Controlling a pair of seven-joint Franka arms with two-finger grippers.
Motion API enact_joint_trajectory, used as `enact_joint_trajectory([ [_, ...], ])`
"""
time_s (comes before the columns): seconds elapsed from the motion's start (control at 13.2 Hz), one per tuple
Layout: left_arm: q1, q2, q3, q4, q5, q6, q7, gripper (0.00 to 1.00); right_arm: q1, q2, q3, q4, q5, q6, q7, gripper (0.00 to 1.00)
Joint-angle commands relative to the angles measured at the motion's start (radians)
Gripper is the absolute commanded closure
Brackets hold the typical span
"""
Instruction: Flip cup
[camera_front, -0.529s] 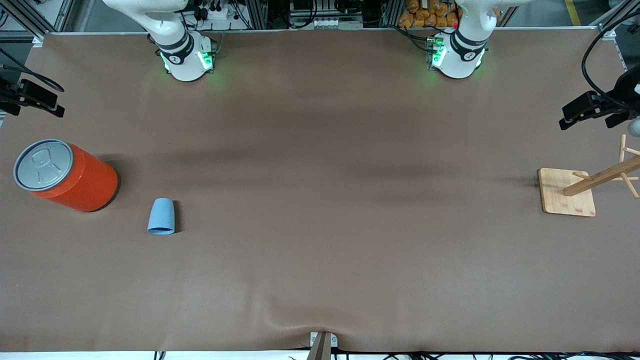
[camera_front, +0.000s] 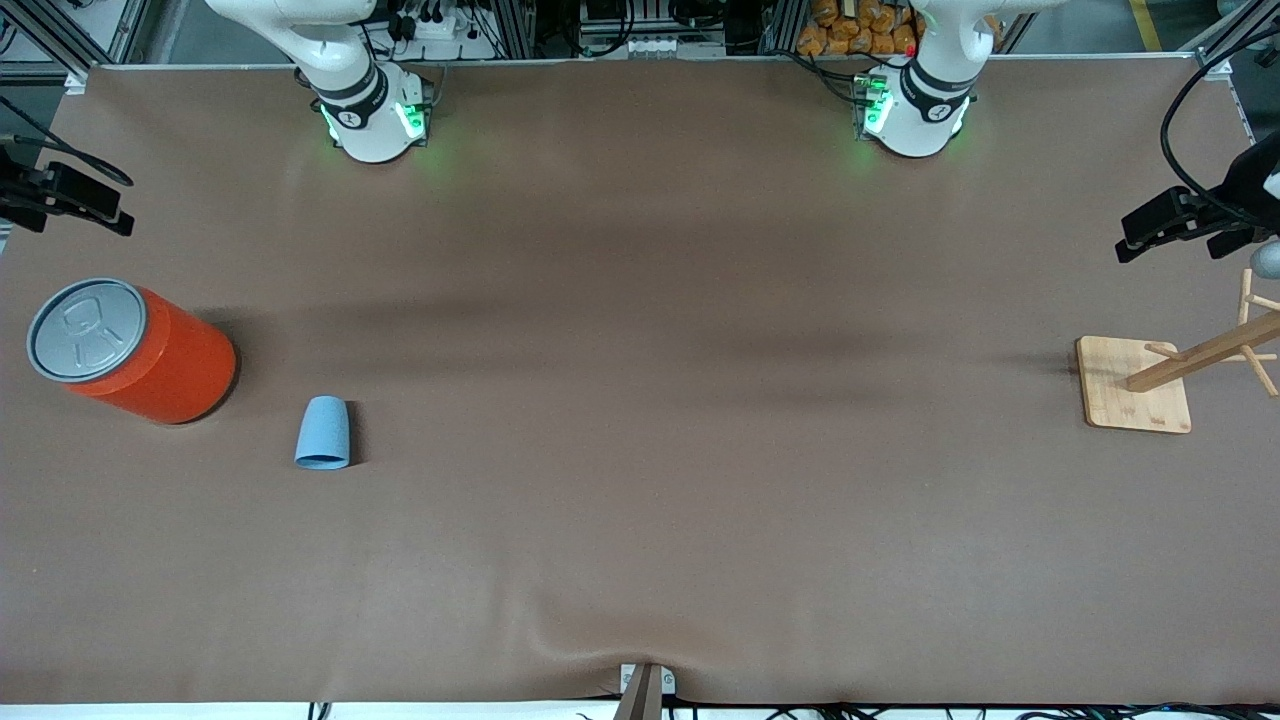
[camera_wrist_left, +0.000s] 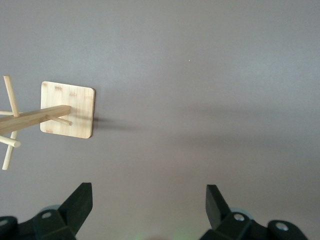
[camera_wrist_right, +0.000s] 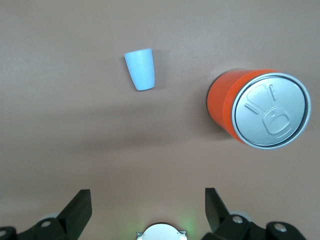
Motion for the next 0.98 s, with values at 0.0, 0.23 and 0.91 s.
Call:
enact_joint_trajectory([
  [0.0,0.002,0.008,-0.001,0.019,-0.012,-0.019,0.003,0.0,-0.009,0.078,0.01,-0.036,0.0,0.033,0.0,0.0],
  [0.23,0.004,0.008,-0.001,0.017,-0.012,-0.019,0.001,0.0,-0.011,0.247,0.012,-0.03,0.008,0.152,-0.021,0.0],
  [0.91,0.004,0.019,-0.003,0.016,-0.012,-0.028,0.004,0.0,0.029,0.554,0.012,-0.034,0.023,0.546,-0.076,0.0],
])
